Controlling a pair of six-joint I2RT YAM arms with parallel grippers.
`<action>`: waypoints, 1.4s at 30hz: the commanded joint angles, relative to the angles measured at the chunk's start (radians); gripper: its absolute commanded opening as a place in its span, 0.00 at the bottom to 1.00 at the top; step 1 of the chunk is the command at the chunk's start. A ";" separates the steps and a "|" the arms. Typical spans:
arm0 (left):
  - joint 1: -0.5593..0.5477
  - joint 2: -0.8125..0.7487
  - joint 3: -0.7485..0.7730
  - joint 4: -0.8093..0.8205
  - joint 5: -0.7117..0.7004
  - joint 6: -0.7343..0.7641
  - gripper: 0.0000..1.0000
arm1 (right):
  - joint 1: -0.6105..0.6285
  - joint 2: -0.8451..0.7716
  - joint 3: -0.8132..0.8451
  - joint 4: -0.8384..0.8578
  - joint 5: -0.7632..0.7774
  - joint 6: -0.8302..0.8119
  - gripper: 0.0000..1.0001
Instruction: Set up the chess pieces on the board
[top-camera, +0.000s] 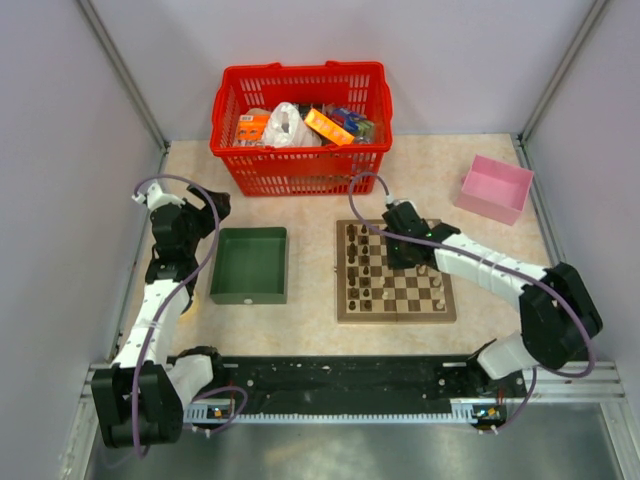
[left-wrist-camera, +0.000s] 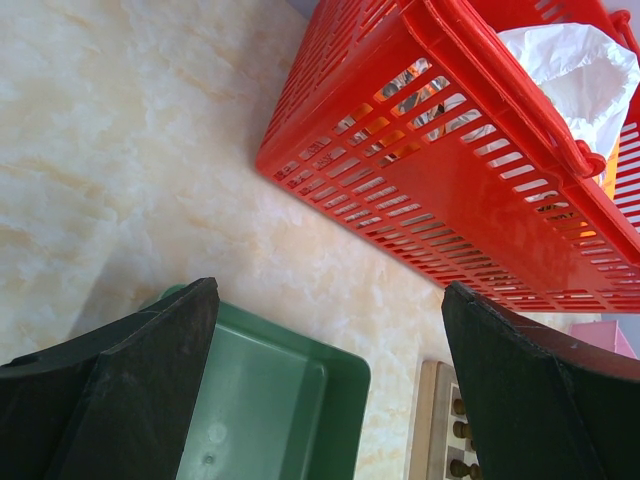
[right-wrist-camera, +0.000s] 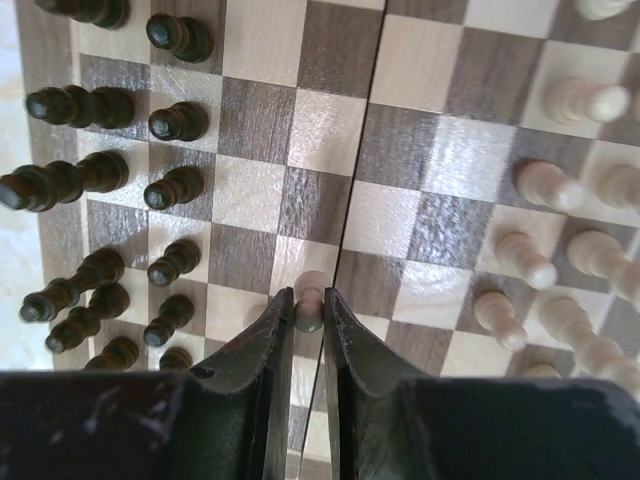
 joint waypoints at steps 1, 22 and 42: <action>0.006 -0.019 0.002 0.037 -0.014 0.010 0.99 | 0.013 -0.155 -0.029 -0.038 0.094 0.033 0.15; 0.006 -0.017 -0.013 0.060 0.005 -0.004 0.99 | -0.116 -0.358 -0.229 -0.106 0.136 0.130 0.15; 0.006 -0.014 -0.011 0.060 0.003 -0.002 0.99 | -0.134 -0.285 -0.243 -0.031 0.110 0.102 0.16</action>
